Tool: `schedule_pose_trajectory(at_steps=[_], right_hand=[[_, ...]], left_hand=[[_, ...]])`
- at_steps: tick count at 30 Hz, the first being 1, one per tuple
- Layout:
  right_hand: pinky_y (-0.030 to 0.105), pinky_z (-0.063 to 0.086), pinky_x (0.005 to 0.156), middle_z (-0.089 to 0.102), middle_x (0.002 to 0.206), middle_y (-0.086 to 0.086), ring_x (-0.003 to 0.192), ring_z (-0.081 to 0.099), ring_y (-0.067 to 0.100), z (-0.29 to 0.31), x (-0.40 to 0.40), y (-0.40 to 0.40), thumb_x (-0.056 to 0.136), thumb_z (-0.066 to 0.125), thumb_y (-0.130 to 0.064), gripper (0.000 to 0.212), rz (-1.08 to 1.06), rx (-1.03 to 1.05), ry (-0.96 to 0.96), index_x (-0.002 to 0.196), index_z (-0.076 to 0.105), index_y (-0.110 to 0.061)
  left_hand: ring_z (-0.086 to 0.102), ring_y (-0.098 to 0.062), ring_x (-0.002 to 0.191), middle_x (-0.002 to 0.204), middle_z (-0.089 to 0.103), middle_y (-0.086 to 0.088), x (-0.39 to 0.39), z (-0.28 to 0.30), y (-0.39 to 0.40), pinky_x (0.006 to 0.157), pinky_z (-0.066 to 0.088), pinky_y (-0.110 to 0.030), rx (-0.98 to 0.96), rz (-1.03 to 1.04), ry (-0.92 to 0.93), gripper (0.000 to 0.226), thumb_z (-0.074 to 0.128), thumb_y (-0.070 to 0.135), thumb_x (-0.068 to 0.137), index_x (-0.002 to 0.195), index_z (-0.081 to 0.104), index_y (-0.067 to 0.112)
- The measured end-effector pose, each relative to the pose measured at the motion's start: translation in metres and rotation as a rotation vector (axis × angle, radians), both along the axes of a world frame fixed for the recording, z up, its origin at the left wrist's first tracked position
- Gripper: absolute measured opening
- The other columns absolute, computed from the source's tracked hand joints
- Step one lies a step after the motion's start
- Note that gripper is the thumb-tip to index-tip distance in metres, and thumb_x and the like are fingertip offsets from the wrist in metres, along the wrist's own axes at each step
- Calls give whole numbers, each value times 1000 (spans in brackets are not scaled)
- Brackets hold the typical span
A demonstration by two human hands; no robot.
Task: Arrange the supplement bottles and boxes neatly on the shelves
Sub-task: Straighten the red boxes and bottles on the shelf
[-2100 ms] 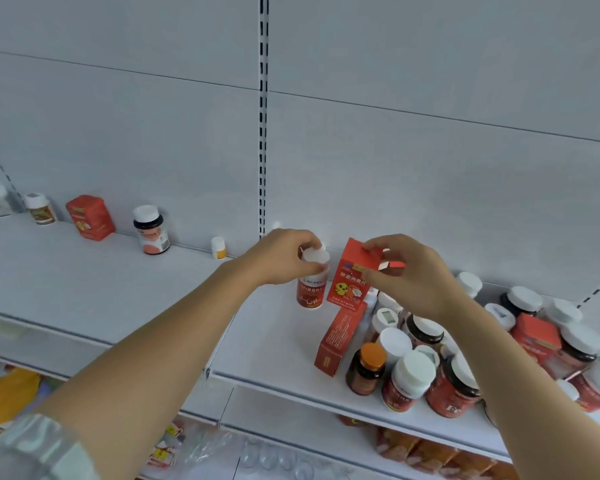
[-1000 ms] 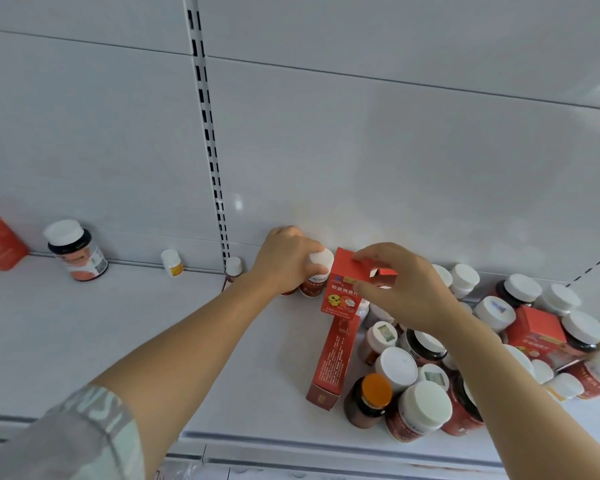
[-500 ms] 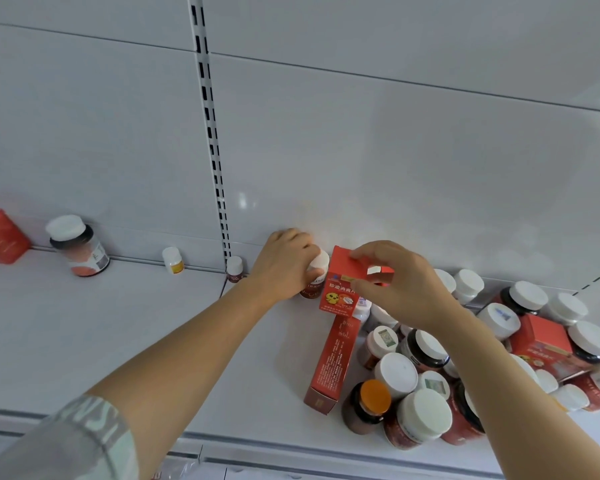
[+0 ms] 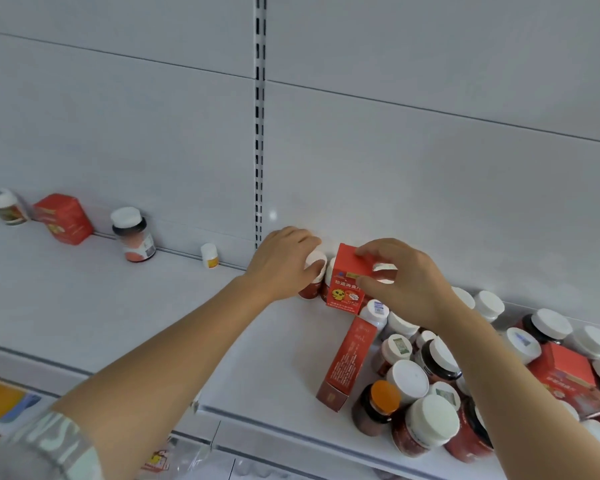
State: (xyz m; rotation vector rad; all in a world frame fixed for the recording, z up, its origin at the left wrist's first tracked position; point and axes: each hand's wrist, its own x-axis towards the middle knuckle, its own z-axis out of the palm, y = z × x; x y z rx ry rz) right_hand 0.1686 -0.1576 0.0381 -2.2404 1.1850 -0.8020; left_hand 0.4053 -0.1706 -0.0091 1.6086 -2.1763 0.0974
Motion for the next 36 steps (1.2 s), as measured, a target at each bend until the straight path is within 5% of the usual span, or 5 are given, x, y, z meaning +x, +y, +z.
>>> schedule_pose_trajectory(at_steps=[9, 15, 19, 26, 36], right_hand=[[1, 46, 76, 56, 112, -21, 98, 60, -7, 2, 55, 28, 88, 68, -22, 35, 70, -17, 54, 121, 60, -28], [15, 53, 83, 54, 115, -23, 104, 61, 4, 8, 118, 61, 90, 64, -16, 35, 101, -36, 37, 123, 58, -27], [1, 43, 83, 54, 117, -20, 104, 57, -1, 5, 175, 93, 90, 64, -15, 38, 62, -61, 48, 124, 57, -29], [-5, 38, 79, 53, 120, -15, 101, 55, 1, -8, 273, 139, 92, 62, -15, 38, 70, -69, 74, 128, 55, -26], [26, 51, 95, 54, 126, -8, 105, 59, 10, -20, 403, 119, 92, 61, -17, 37, 170, -104, 89, 128, 54, -23]], left_hand=[[47, -20, 127, 132, 58, -1, 68, 13, 66, 106, 38, -36, -23, 113, -15, 47, 52, 43, 95, 133, 56, 15], [46, -22, 130, 135, 57, -3, 133, 19, 115, 106, 39, -41, -40, 183, 13, 48, 53, 44, 95, 133, 57, 15], [49, -22, 125, 130, 59, -1, 190, 20, 156, 103, 40, -37, -33, 195, 23, 47, 54, 43, 94, 131, 57, 15], [44, -21, 129, 140, 53, -1, 282, 17, 213, 108, 37, -36, -1, 222, 9, 54, 49, 50, 94, 138, 51, 18], [39, -24, 136, 147, 47, -6, 391, -2, 209, 111, 34, -38, 88, 320, 22, 59, 48, 50, 95, 142, 46, 15]])
